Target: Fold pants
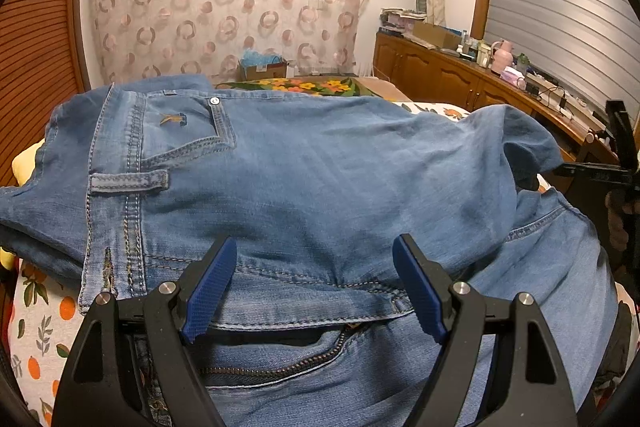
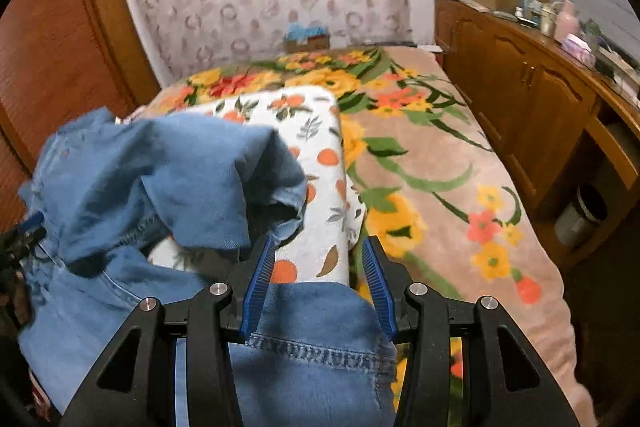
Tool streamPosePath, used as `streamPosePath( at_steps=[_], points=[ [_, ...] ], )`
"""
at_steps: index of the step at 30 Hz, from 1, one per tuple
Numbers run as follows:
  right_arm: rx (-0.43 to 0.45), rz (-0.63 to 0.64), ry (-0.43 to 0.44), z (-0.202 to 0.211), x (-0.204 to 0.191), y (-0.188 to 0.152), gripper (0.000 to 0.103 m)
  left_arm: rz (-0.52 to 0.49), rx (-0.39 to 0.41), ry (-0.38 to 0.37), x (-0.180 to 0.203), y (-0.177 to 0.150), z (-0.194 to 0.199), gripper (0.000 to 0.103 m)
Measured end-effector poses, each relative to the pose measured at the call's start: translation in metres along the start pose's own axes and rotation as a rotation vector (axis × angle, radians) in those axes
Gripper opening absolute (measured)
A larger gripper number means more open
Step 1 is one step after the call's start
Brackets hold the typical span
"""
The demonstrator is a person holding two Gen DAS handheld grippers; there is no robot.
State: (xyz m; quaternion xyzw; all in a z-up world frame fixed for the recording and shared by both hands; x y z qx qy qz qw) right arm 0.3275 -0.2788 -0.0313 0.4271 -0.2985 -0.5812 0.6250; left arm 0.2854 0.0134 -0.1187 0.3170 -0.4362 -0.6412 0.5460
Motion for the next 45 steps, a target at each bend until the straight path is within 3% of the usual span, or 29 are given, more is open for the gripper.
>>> streamPosePath(
  at_steps=[9, 10, 11, 12, 13, 14, 23, 27, 30, 32, 38, 42, 45],
  points=[
    [-0.084, 0.163, 0.006, -0.043, -0.026, 0.013, 0.047, 0.001, -0.001, 0.001, 0.000, -0.001, -0.002, 0.081],
    [-0.087, 0.183, -0.004, -0.046, -0.027, 0.015, 0.040, 0.001, -0.001, 0.001, 0.000, -0.001, -0.002, 0.081],
    [-0.087, 0.204, -0.011, -0.047, -0.028, 0.019, 0.023, 0.002, -0.001, 0.001, 0.000, -0.001, -0.002, 0.081],
    [-0.082, 0.214, -0.018, -0.047, -0.027, 0.026, 0.016, 0.001, -0.001, 0.002, 0.000, 0.000, -0.002, 0.081],
    [-0.069, 0.224, -0.021, -0.046, -0.027, 0.033, 0.006, 0.001, 0.000, 0.002, 0.000, 0.000, -0.002, 0.081],
    [-0.053, 0.233, -0.017, -0.044, -0.023, 0.040, 0.004, 0.000, -0.001, 0.002, 0.000, 0.000, -0.002, 0.081],
    [0.186, 0.291, -0.145, -0.042, 0.001, 0.151, 0.002, 0.001, -0.001, 0.002, 0.000, 0.000, -0.002, 0.081],
    [0.260, 0.313, -0.173, -0.043, -0.001, 0.179, 0.002, 0.004, -0.007, 0.001, 0.000, -0.005, -0.004, 0.081],
    [0.149, 0.251, -0.161, -0.074, 0.008, 0.156, 0.003, 0.007, -0.008, 0.000, 0.000, -0.007, -0.004, 0.081],
    [0.084, 0.212, -0.166, -0.089, 0.019, 0.136, 0.010, 0.006, -0.006, 0.001, 0.001, -0.009, -0.004, 0.081],
    [0.045, 0.032, -0.171, -0.083, 0.050, 0.097, 0.030, 0.003, -0.006, 0.000, -0.001, -0.011, -0.006, 0.081],
    [0.046, -0.012, -0.145, -0.065, 0.054, 0.082, 0.032, 0.003, -0.004, 0.000, -0.003, -0.007, -0.005, 0.081],
    [0.025, -0.065, -0.071, -0.047, 0.052, 0.073, 0.034, 0.002, -0.003, 0.000, -0.003, -0.007, -0.004, 0.081]
  ],
)
Point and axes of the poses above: each gripper's, at about its wrist camera, not at the fingertips, and z roughly against the way its jaws point, x to its right, y to its top, the point moved 9 cm from there along -z, roughly the way its jaws point, and after that the axes turned 14 degrees about x, right-handed, at the moved point
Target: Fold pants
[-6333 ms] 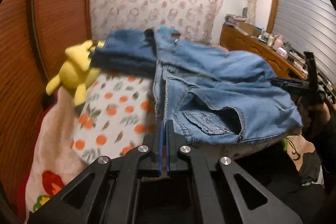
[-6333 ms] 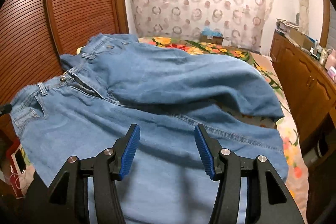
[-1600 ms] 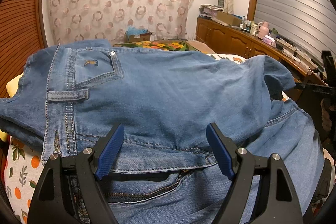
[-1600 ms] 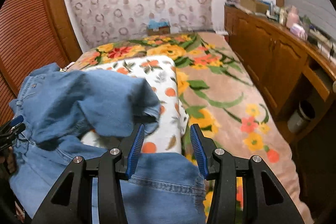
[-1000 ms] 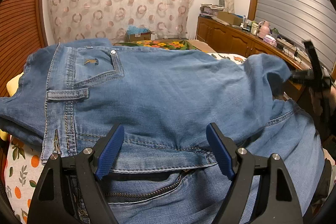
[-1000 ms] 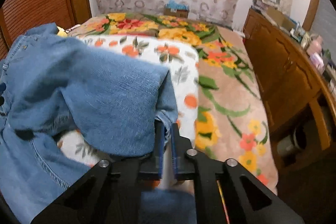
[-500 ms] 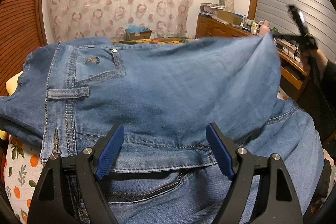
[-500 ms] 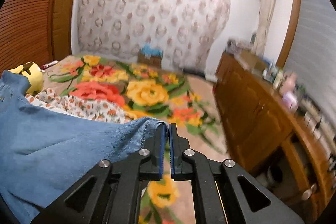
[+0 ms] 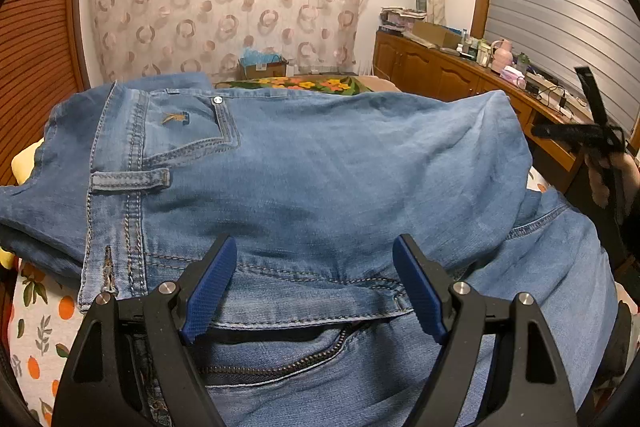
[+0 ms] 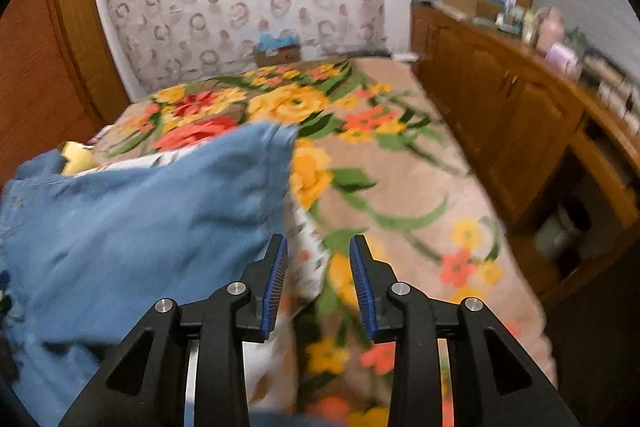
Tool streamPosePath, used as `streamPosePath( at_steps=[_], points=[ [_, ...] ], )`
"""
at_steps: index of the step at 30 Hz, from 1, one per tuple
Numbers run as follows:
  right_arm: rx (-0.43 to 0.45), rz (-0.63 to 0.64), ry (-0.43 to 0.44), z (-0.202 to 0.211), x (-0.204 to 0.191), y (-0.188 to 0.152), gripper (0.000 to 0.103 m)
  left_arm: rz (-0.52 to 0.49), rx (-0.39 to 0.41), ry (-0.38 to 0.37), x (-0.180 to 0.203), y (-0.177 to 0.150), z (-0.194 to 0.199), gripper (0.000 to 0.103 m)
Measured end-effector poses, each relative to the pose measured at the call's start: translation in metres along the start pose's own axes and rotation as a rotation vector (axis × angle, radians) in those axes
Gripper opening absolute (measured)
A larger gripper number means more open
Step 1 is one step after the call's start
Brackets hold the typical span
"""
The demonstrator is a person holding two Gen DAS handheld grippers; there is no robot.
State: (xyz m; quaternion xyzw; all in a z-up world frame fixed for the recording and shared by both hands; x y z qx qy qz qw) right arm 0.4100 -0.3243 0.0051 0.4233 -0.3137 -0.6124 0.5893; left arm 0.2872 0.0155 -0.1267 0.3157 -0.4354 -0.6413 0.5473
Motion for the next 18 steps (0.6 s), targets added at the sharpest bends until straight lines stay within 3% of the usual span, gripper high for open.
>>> streamPosePath(
  at_steps=[7, 12, 18],
  points=[
    [-0.046, -0.120, 0.137, -0.003, -0.008, -0.009, 0.038, 0.000, 0.003, 0.001, 0.000, 0.001, 0.001, 0.081],
    [-0.089, -0.191, 0.132, -0.019, 0.011, -0.014, 0.040, 0.003, 0.006, 0.000, 0.000, 0.003, 0.003, 0.081],
    [-0.126, -0.275, 0.216, -0.032, 0.018, -0.005, 0.040, 0.018, 0.007, -0.004, 0.000, 0.004, 0.004, 0.081]
  ],
)
Point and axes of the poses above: each gripper's, at about its wrist camera, not at the fingertips, and z roughly against the way its jaws point, x to its right, y to its top, the point moved 9 cm from there along -z, roughly the way its jaws point, and after that the axes turned 14 degrees about x, right-handed, at the moved point
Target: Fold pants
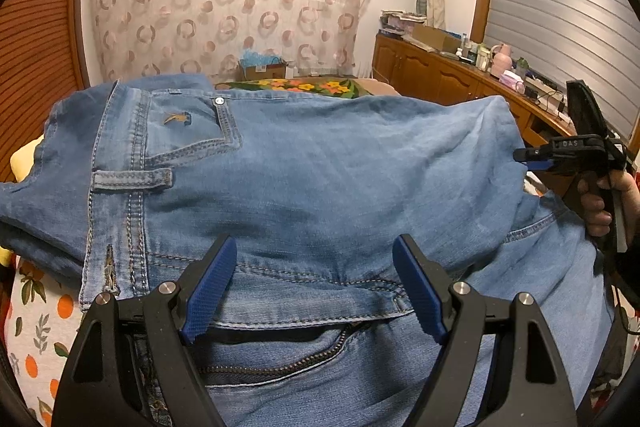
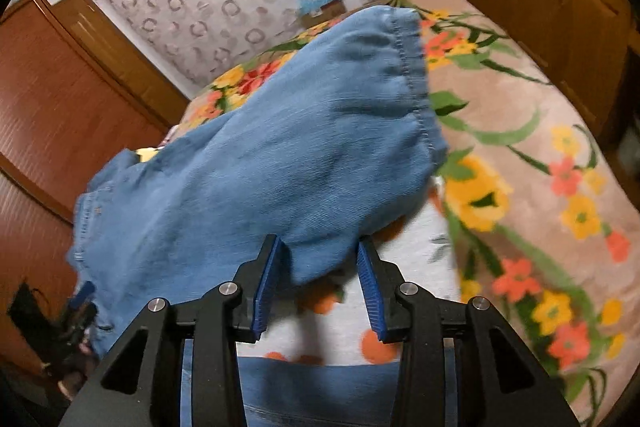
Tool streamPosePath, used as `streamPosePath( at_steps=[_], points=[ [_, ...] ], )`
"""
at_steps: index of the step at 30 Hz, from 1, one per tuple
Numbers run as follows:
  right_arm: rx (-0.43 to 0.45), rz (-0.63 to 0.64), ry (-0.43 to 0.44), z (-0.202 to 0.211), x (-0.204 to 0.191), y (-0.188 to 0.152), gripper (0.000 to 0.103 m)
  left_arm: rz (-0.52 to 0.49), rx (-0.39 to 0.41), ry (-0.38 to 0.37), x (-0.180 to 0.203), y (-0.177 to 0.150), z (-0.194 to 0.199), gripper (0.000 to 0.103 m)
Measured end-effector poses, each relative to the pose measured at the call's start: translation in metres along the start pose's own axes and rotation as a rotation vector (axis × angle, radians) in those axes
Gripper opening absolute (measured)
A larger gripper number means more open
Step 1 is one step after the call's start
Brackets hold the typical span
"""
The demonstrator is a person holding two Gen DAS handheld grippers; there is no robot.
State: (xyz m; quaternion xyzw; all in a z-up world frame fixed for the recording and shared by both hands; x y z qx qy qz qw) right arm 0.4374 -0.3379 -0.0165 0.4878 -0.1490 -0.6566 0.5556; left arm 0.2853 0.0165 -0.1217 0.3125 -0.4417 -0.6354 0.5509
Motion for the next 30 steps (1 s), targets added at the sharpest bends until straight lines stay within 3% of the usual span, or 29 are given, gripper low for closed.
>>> streamPosePath(
  at_steps=[1, 2, 3, 7, 12, 16, 19, 24, 27, 30],
  points=[
    [0.006, 0.000, -0.004, 0.000, 0.002, 0.002, 0.035, 0.002, 0.000, -0.001, 0.000, 0.000, 0.000, 0.081],
    [0.020, 0.009, -0.007, 0.003, 0.004, 0.007, 0.016, 0.003, 0.000, -0.001, 0.000, 0.001, 0.001, 0.081],
    [0.036, 0.022, -0.009, 0.006, 0.004, 0.010, 0.008, 0.003, 0.001, -0.001, 0.000, 0.001, 0.001, 0.081],
    [0.117, 0.083, -0.036, 0.041, 0.007, 0.034, 0.002, -0.001, 0.002, -0.002, -0.002, 0.002, 0.002, 0.081],
    [0.196, 0.206, -0.101, 0.101, -0.005, 0.051, 0.002, -0.001, 0.003, -0.002, -0.002, 0.003, 0.002, 0.081],
    [0.203, 0.195, -0.092, 0.116, 0.002, 0.047, 0.003, 0.001, 0.004, -0.002, -0.002, 0.003, 0.003, 0.081],
    [0.211, 0.173, -0.127, 0.120, 0.014, 0.038, 0.004, -0.002, 0.006, -0.001, -0.002, 0.004, 0.002, 0.081],
    [0.190, 0.094, -0.254, 0.111, 0.054, 0.021, 0.019, -0.002, 0.006, -0.002, -0.001, 0.005, 0.002, 0.081],
    [0.160, 0.080, -0.274, 0.099, 0.069, 0.021, 0.020, -0.006, 0.003, -0.003, 0.000, 0.006, 0.001, 0.081],
    [0.158, 0.076, -0.250, 0.081, 0.069, 0.033, 0.028, -0.007, 0.003, -0.001, 0.001, 0.007, 0.001, 0.081]
  ],
)
Point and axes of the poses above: each gripper's, at about its wrist camera, not at the fingertips, and z roughly against the way its jaws point, x to its right, y to its top, the point moved 9 cm from there along -z, roughly the way its jaws point, and after that the axes turned 14 degrees about x, right-handed, at the moved point
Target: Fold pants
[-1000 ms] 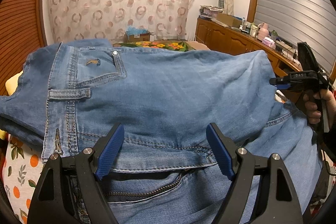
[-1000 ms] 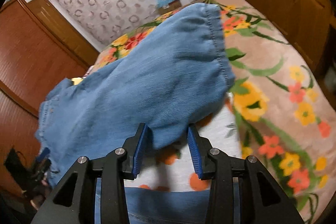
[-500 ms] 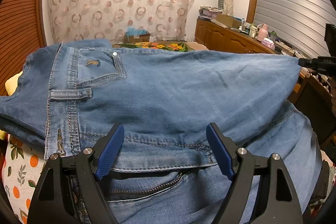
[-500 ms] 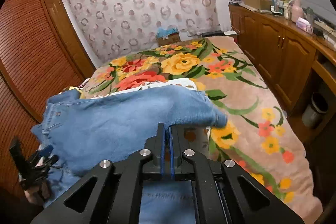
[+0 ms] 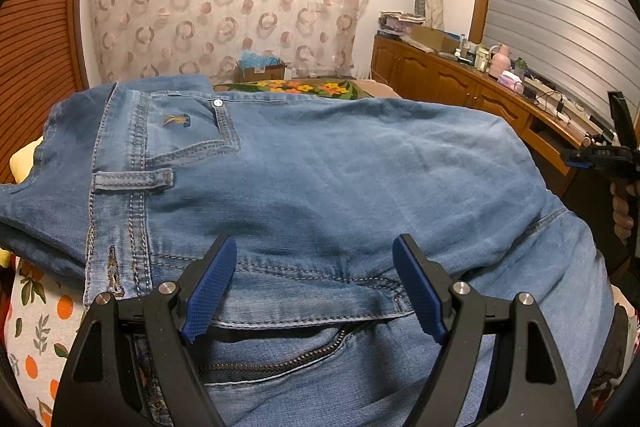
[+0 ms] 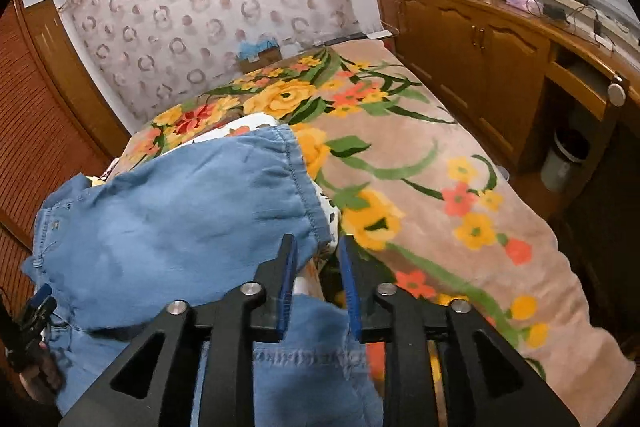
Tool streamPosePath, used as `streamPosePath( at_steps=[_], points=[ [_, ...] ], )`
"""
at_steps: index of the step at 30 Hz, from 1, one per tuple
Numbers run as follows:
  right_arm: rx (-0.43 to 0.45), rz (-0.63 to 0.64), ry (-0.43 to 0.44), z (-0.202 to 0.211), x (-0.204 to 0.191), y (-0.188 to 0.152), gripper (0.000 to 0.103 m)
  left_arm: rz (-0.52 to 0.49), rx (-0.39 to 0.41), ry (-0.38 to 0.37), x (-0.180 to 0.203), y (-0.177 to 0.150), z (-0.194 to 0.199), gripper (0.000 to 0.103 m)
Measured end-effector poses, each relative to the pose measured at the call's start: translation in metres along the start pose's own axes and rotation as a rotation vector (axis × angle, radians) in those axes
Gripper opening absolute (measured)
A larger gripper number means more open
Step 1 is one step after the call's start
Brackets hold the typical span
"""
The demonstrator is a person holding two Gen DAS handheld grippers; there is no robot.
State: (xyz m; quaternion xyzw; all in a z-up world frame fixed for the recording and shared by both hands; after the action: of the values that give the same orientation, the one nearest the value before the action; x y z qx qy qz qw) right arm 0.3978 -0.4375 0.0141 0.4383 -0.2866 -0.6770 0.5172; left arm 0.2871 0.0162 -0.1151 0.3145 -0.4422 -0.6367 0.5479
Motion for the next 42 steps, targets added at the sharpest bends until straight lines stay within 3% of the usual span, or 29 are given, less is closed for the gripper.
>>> streamPosePath(
  at_steps=[3, 4, 5, 14, 20, 26, 30, 31, 34, 40, 42],
  points=[
    [-0.022, 0.004, 0.084, -0.027, -0.024, 0.005, 0.041, -0.003, -0.003, 0.006, 0.001, -0.002, -0.002, 0.081],
    [-0.025, 0.016, 0.106, -0.038, -0.026, 0.004, 0.049, -0.004, -0.006, 0.008, 0.002, -0.002, -0.003, 0.081],
    [-0.030, 0.031, 0.126, -0.048, -0.031, 0.007, 0.050, -0.005, -0.010, 0.010, 0.002, -0.002, -0.004, 0.081],
    [-0.092, 0.102, 0.189, -0.150, -0.036, 0.029, 0.052, -0.020, -0.055, 0.045, -0.001, -0.009, -0.014, 0.081],
    [-0.166, 0.038, 0.201, -0.201, -0.022, 0.036, 0.052, -0.052, -0.070, 0.070, 0.002, -0.010, -0.019, 0.081],
    [-0.181, -0.003, 0.235, -0.219, -0.023, 0.046, 0.052, -0.063, -0.080, 0.081, 0.001, -0.012, -0.020, 0.081],
    [-0.167, 0.047, 0.247, -0.203, -0.030, 0.042, 0.052, -0.073, -0.080, 0.089, 0.002, -0.013, -0.020, 0.081],
    [-0.162, 0.062, 0.239, -0.198, -0.031, 0.040, 0.050, -0.074, -0.081, 0.091, 0.002, -0.014, -0.020, 0.081],
    [-0.131, 0.132, 0.211, -0.178, -0.030, 0.034, 0.017, -0.080, -0.087, 0.095, 0.001, -0.012, -0.021, 0.081],
    [0.076, 0.183, 0.165, -0.136, -0.031, 0.053, 0.010, -0.108, -0.059, 0.059, 0.014, 0.018, -0.025, 0.081],
    [0.097, 0.195, 0.175, -0.131, -0.037, 0.057, 0.010, -0.143, -0.042, 0.051, 0.020, 0.034, -0.030, 0.081]
  ],
)
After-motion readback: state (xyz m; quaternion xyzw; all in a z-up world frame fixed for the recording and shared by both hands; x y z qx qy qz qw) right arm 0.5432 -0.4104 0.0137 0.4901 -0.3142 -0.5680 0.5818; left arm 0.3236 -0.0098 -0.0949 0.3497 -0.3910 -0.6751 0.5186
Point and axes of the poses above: each gripper's, at about its wrist camera, not at the fingertips, and z roughly against the way its jaws point, x to its right, y to its top, the point moved 9 cm from there along -z, roughly the way its jaws point, and after that the axes turned 14 degrees about x, right-handed, at the moved point
